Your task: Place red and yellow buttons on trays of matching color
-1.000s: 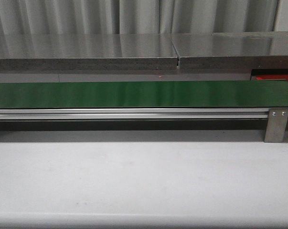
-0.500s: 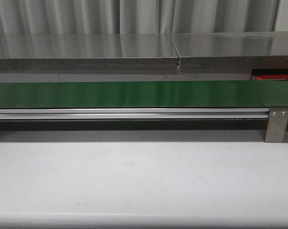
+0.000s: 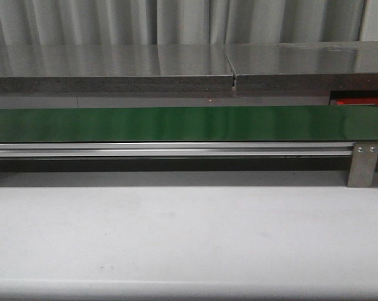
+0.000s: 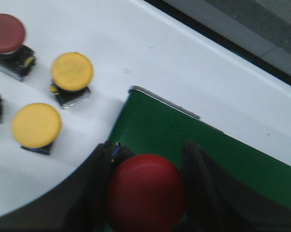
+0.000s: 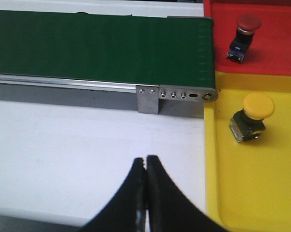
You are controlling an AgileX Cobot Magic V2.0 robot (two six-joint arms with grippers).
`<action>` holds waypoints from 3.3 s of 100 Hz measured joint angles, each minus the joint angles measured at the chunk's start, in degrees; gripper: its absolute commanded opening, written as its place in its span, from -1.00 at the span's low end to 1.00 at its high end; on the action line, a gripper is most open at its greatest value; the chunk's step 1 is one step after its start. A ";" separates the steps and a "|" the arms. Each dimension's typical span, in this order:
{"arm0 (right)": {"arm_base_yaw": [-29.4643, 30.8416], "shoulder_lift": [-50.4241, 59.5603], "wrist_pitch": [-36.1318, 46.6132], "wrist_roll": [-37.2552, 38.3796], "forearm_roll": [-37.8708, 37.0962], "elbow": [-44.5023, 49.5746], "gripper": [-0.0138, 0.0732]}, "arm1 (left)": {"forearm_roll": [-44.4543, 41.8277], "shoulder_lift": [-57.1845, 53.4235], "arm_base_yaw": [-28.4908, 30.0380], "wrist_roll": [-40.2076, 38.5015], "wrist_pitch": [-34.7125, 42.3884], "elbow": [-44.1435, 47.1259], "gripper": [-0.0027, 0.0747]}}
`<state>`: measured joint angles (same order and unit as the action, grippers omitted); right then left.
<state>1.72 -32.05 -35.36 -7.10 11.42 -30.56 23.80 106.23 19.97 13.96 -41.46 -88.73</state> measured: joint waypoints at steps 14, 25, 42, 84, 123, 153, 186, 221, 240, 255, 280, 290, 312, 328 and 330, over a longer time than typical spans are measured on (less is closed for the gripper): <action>0.00 0.00 0.00 0.00 0.00 0.00 -0.84 | 0.12 0.10 -2.82 0.00 -0.10 0.00 -0.97; 0.00 0.00 0.00 0.00 0.00 0.00 -0.84 | 0.12 0.76 -4.31 0.00 -0.10 -0.03 -0.97; 0.00 0.00 0.00 0.00 0.00 0.00 -0.84 | 0.21 3.13 -5.85 0.00 -0.63 -0.13 -0.95; 0.00 0.00 -0.10 0.00 0.00 0.00 -0.84 | 1.31 4.27 -6.01 0.00 -2.01 -0.26 0.39; 0.00 0.00 -0.10 0.00 0.00 0.00 -0.84 | 1.31 3.36 -6.01 0.47 -2.28 -0.26 0.68; 0.00 0.00 -0.10 0.00 0.00 0.00 -0.84 | 1.31 -0.86 -6.01 1.33 -4.38 -4.24 0.68; 0.00 0.00 -0.10 0.00 0.00 0.00 -0.84 | -3.89 -1.97 -2.40 1.52 -7.78 -6.49 0.67; 0.00 0.00 -0.10 0.00 0.00 0.00 -0.84 | -11.73 -1.97 4.82 1.52 -7.22 -3.49 0.67; 0.00 0.00 -0.10 0.00 0.00 0.00 -0.84 | -12.96 -0.55 8.56 1.52 -4.52 -1.77 0.67; 0.00 0.00 -0.10 0.00 0.00 0.00 -0.84 | -13.09 2.32 11.01 1.52 -1.53 -1.67 0.67; 0.00 0.00 -0.10 0.00 0.00 0.00 -0.84 | -13.33 8.47 11.51 2.50 1.01 -1.67 0.67; 0.00 0.00 -0.10 0.00 0.00 0.00 -0.84 | -13.45 10.58 11.51 2.89 2.55 -1.67 0.67; 0.00 0.00 -0.10 0.00 0.00 0.00 -0.84 | -14.75 14.19 11.51 3.02 4.33 -3.31 0.67; 0.00 0.00 -0.10 0.00 0.00 0.00 -0.84 | -14.89 16.05 11.51 3.02 4.84 -4.88 0.67; 0.00 0.00 -0.10 0.00 0.00 0.00 -0.84 | -14.93 16.15 11.51 3.02 4.95 -4.98 0.67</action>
<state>1.72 -32.05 -35.45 -7.10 11.42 -30.56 8.88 122.38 31.48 16.99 -36.51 -93.72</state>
